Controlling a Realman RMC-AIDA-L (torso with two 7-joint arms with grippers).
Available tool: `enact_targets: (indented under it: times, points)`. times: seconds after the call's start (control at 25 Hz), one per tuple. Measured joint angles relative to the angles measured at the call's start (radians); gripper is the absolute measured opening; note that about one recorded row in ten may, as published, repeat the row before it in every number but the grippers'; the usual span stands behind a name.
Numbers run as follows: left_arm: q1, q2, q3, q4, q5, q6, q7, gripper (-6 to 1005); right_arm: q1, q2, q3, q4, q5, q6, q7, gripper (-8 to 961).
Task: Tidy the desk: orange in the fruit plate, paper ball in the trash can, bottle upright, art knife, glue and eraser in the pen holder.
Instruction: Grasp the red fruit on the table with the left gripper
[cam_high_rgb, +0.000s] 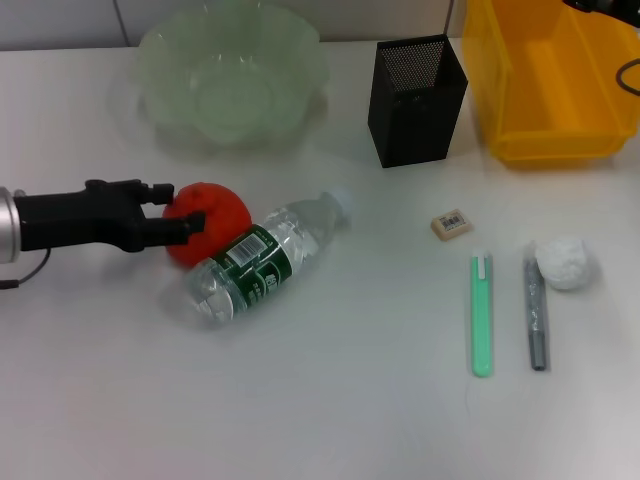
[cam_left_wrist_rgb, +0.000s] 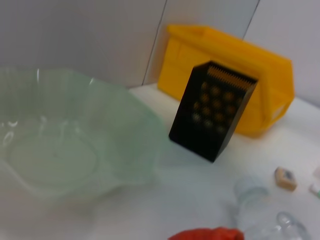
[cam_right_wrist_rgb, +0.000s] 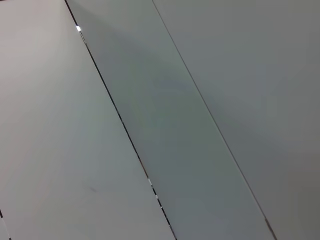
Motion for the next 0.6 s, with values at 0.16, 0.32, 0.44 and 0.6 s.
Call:
enact_targets:
  times: [0.16,0.32,0.44,0.6]
  points:
    - [-0.004,-0.018,0.015,0.002,-0.004,-0.023,0.005,748,0.002,0.000,-0.001,0.000,-0.001,0.005,0.000,824]
    - [-0.011,-0.027,0.017,0.000,-0.011,-0.045,0.023,731,0.002,0.001,-0.001,0.000,-0.001,0.006,0.000,824]
    - [-0.013,-0.028,0.024,-0.004,-0.014,-0.065,0.023,718,0.002,0.002,-0.001,0.000,-0.002,0.006,0.000,824]
    - [-0.014,-0.028,0.030,-0.003,-0.035,-0.066,0.019,700,-0.004,0.003,-0.001,0.000,-0.002,0.006,0.000,824]
